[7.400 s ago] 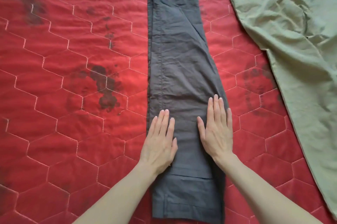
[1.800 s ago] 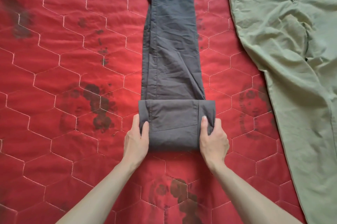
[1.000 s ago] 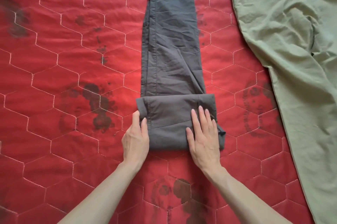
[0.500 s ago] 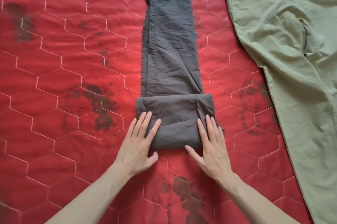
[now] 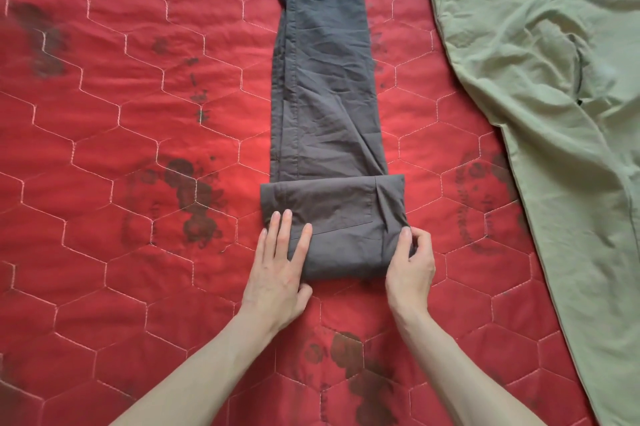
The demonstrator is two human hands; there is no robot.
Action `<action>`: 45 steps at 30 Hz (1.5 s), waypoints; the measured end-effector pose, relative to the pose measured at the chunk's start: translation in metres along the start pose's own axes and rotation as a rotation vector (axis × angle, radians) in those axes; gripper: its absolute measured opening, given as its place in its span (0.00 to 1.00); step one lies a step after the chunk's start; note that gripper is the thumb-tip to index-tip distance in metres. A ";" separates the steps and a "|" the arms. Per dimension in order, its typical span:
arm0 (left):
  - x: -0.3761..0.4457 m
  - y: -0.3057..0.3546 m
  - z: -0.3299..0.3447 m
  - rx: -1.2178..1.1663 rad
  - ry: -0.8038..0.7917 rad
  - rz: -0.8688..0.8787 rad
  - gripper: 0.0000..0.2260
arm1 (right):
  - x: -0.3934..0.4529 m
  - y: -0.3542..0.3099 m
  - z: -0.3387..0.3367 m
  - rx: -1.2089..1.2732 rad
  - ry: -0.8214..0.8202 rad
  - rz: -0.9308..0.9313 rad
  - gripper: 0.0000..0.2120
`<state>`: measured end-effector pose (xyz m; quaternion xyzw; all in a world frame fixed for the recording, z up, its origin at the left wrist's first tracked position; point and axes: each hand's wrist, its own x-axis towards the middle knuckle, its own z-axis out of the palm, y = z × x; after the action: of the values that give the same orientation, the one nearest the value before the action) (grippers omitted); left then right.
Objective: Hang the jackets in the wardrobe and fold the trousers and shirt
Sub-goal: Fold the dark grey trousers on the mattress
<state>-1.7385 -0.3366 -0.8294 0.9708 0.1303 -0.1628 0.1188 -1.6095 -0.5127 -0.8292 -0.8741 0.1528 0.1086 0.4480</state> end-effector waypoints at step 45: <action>0.006 -0.029 -0.061 -1.229 0.297 -0.443 0.06 | 0.021 -0.036 -0.034 0.131 -0.320 -0.213 0.15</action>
<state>-1.7238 -0.2917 -0.7808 0.6890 0.4107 0.0557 0.5945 -1.5750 -0.5243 -0.7894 -0.8259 -0.0072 0.1880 0.5315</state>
